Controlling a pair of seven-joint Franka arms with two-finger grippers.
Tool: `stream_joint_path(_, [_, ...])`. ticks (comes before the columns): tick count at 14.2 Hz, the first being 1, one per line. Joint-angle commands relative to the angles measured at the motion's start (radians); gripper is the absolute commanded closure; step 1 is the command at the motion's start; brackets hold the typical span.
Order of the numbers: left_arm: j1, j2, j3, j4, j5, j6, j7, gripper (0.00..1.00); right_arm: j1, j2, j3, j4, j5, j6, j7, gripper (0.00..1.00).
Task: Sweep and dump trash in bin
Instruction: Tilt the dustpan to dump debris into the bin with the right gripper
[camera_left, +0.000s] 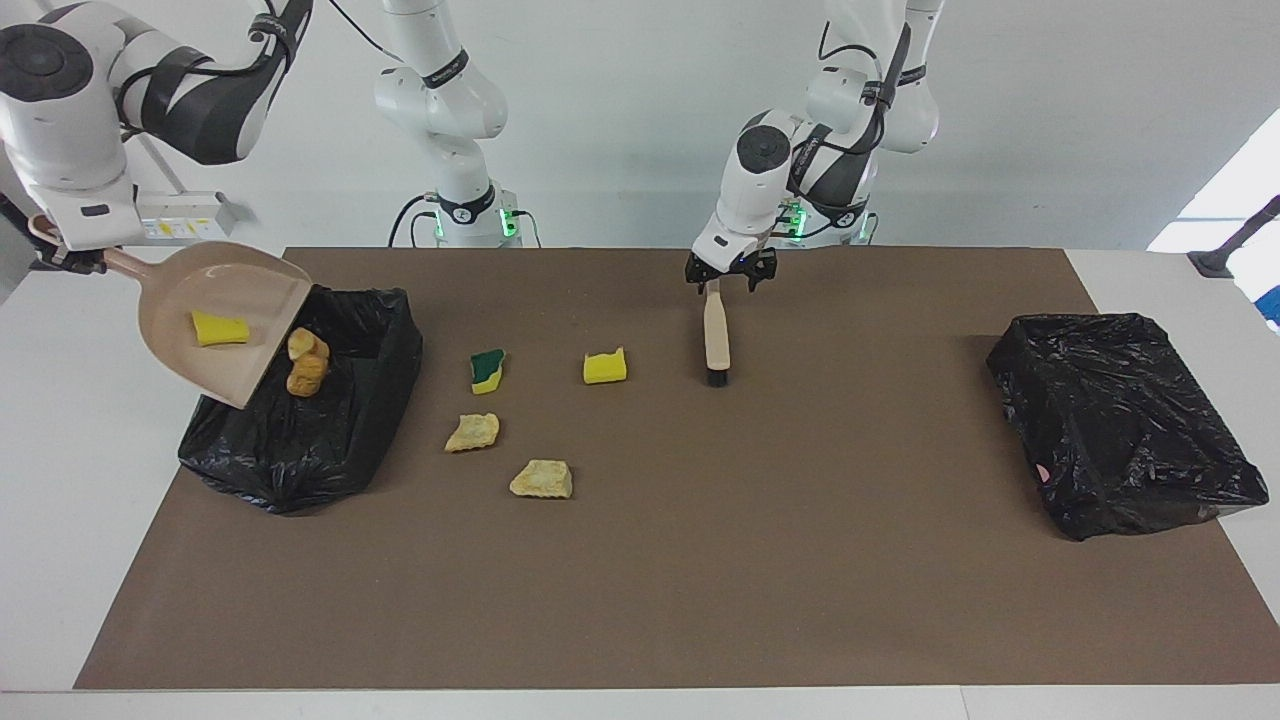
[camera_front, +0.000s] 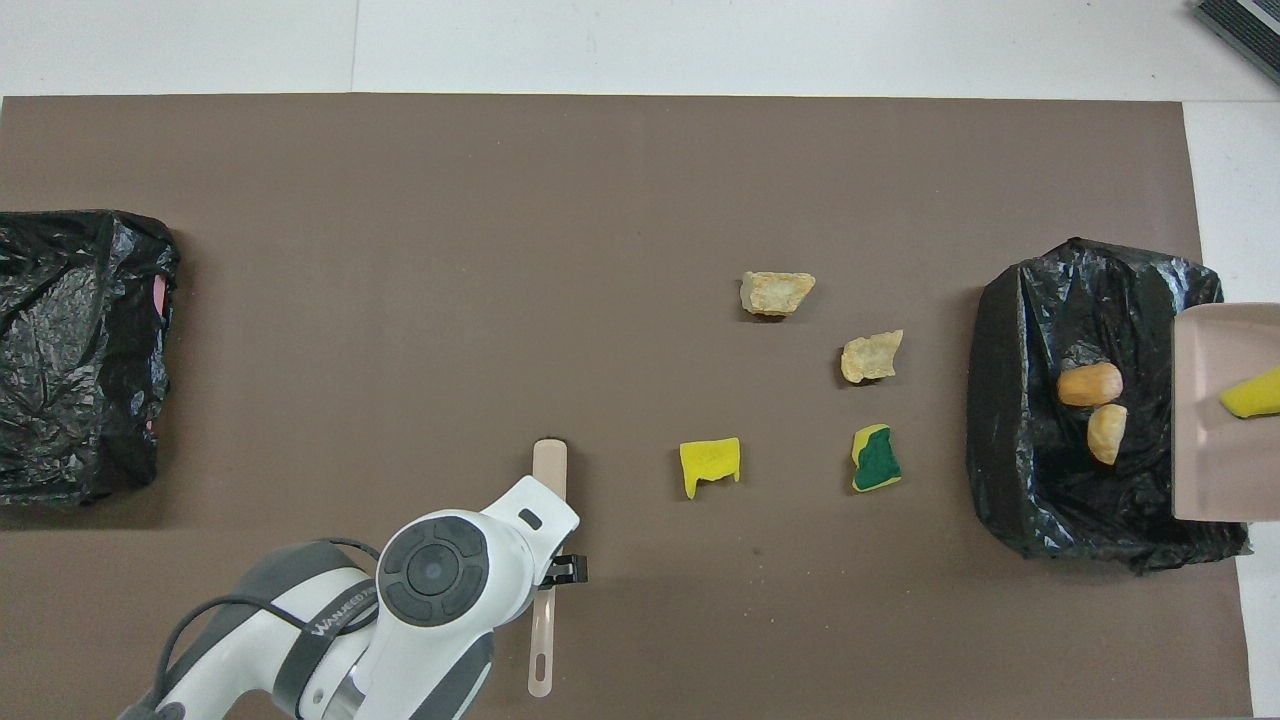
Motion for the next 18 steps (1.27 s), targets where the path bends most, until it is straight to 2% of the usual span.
stream_joint_path(1, [0.075,0.011,0.0,0.066,0.016,-0.002,0.014,0.0,0.003,-0.027,0.011,-0.026,-0.039,-0.027,0.038,1.0])
stream_joint_path(5, [0.227,0.002,0.002,0.152,0.017,-0.013,0.047,0.0,0.093,-0.027,0.014,-0.019,-0.131,-0.079,0.11,1.0])
stream_joint_path(8, [0.342,-0.003,0.002,0.166,0.034,-0.013,0.122,0.0,0.17,-0.027,0.014,-0.017,-0.17,-0.151,0.204,1.0])
stream_joint_path(11, [0.426,-0.003,0.003,0.193,0.042,-0.045,0.228,0.0,0.214,-0.035,0.014,-0.017,-0.202,-0.151,0.204,1.0])
stream_joint_path(15, [0.566,-0.018,0.003,0.273,0.042,-0.189,0.434,0.0,0.326,-0.055,0.015,-0.029,-0.315,-0.142,0.207,1.0])
stream_joint_path(18, [0.633,-0.019,0.003,0.369,0.043,-0.319,0.535,0.0,0.34,-0.087,0.02,-0.08,-0.378,-0.12,0.204,1.0])
